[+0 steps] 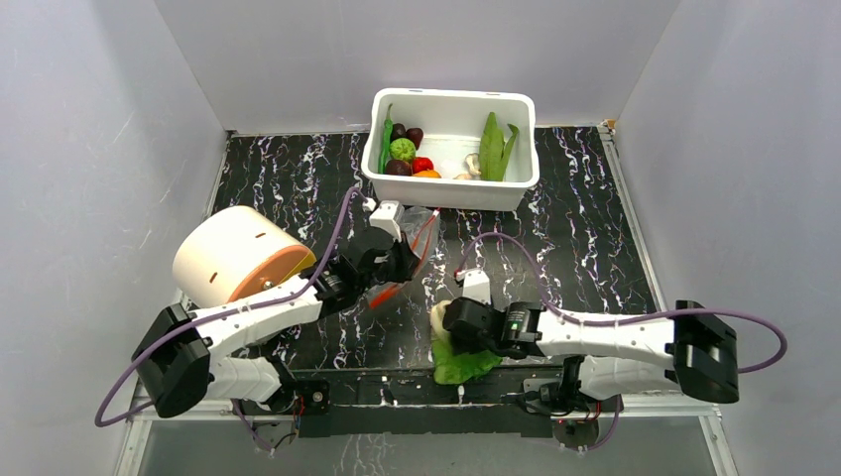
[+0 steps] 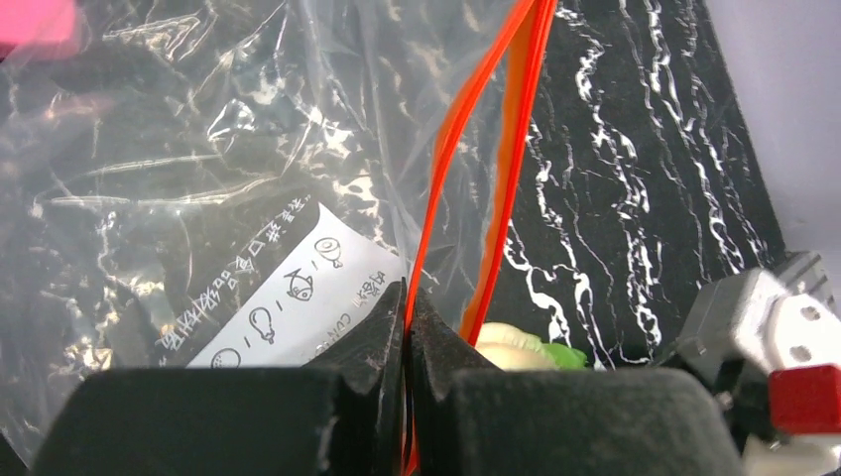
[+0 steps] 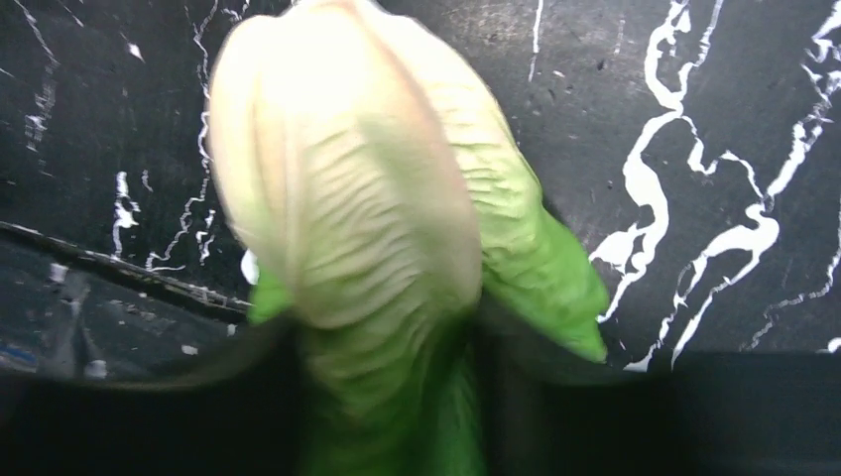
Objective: Place the food in the zip-top bag and seal the zipper
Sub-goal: Pick up the fake vegetable at the center of the board, then place the fake vegetable in the zipper food storage bag.
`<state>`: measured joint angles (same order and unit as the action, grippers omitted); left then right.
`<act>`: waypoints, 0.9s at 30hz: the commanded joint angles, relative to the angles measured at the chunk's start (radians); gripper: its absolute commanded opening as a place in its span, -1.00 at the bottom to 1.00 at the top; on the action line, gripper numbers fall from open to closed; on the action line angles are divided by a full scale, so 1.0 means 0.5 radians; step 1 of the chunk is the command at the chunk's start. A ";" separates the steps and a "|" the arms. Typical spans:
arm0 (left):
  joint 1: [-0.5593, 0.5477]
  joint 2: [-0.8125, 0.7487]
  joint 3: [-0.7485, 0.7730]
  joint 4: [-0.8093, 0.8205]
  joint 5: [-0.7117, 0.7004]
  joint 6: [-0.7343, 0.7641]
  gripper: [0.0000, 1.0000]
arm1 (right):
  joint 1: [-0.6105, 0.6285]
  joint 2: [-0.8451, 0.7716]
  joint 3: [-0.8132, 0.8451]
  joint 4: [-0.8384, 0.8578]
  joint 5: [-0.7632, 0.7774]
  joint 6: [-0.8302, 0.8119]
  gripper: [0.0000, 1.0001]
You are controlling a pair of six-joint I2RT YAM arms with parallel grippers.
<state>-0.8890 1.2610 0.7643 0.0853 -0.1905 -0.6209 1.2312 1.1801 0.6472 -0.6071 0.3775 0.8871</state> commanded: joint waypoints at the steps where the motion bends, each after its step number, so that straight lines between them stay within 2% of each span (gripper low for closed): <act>1: 0.012 -0.138 -0.039 0.145 0.162 0.165 -1.00 | 0.016 -0.283 0.104 -0.050 0.136 0.037 -0.50; 3: 0.014 -0.210 -0.212 0.447 0.271 0.376 -1.00 | 0.016 -0.431 0.168 -0.051 0.079 0.044 -0.73; 6: 0.013 -0.302 -0.479 0.928 0.317 0.690 -1.00 | 0.016 -0.678 0.213 0.084 -0.067 0.054 -0.99; 8: 0.011 -0.309 -0.530 1.052 0.319 0.874 -1.00 | 0.016 -0.849 0.195 0.238 -0.192 0.081 -1.00; 11: 0.014 -0.262 -0.492 1.038 0.360 0.967 -1.00 | 0.013 -0.940 0.232 0.340 -0.274 0.098 -1.00; 17: 0.008 -0.190 -0.594 1.255 0.410 1.057 -1.00 | -0.038 -0.731 0.525 0.267 -0.410 0.039 -1.00; 20: -0.012 -0.219 -0.666 1.369 0.425 1.145 -1.00 | -0.232 -0.531 0.640 0.156 -0.625 -0.005 -1.00; 24: -0.030 -0.303 -0.721 1.400 0.352 1.260 -1.00 | -0.732 -0.359 0.641 0.055 -1.012 -0.045 -1.00; 27: -0.037 -0.385 -0.689 1.299 0.298 1.308 -1.00 | -0.994 -0.314 0.571 0.060 -1.042 -0.090 -1.00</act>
<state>-0.8818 1.1519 0.3943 0.6830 -0.0448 -0.0486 0.9176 1.0027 0.9413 -0.5819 -0.0803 0.8799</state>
